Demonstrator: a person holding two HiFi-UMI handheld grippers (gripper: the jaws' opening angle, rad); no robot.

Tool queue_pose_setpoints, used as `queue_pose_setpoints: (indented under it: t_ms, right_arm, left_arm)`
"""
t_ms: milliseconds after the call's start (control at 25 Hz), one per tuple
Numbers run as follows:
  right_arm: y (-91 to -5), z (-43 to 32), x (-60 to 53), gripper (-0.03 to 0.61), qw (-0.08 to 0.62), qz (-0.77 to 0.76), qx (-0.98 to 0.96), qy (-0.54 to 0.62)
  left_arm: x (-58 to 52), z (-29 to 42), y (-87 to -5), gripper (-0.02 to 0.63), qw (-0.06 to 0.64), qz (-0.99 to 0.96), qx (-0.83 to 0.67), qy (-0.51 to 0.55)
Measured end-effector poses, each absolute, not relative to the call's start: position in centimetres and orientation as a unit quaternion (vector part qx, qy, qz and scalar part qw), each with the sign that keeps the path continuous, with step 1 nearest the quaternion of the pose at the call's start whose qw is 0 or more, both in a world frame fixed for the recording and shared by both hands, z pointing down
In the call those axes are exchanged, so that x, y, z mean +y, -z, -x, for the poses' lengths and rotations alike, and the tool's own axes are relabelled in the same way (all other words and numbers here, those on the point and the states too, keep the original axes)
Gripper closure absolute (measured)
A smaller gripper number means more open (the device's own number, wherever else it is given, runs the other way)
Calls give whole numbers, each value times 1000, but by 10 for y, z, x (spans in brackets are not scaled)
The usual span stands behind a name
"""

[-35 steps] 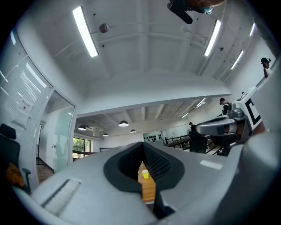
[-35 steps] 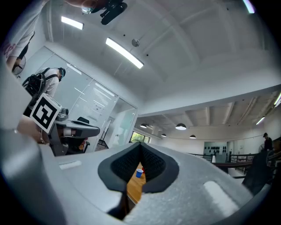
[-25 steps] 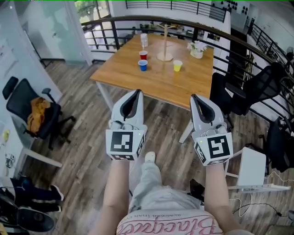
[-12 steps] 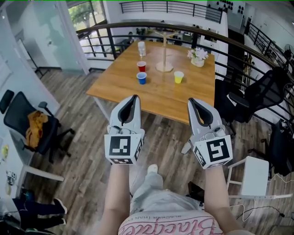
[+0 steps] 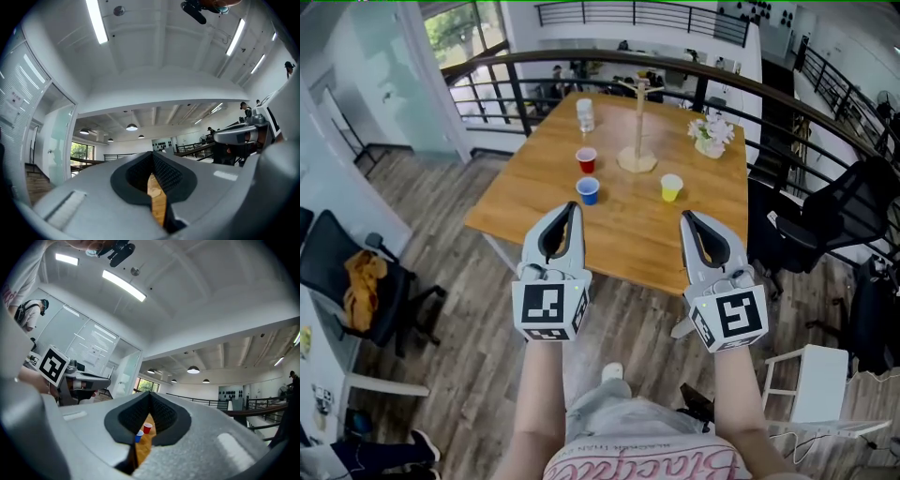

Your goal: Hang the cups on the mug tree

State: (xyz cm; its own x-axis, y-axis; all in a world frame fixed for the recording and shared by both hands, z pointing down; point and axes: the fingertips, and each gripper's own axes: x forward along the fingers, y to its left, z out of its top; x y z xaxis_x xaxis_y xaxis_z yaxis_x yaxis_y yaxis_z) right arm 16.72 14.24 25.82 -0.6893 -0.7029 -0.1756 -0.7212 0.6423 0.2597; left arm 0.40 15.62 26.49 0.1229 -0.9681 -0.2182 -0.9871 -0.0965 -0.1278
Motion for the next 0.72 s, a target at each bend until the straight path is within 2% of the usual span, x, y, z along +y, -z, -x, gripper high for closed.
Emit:
queue_pose_setpoints:
  t_ms: [320, 720]
  right_arm:
    - [-257, -136, 63, 577, 28, 416, 896, -151]
    - [-258, -113, 25, 577, 31, 428, 893, -138]
  left_arm:
    - [70, 28, -268, 598, 115, 754, 646, -32]
    - [29, 52, -283, 598, 96, 768, 633, -18]
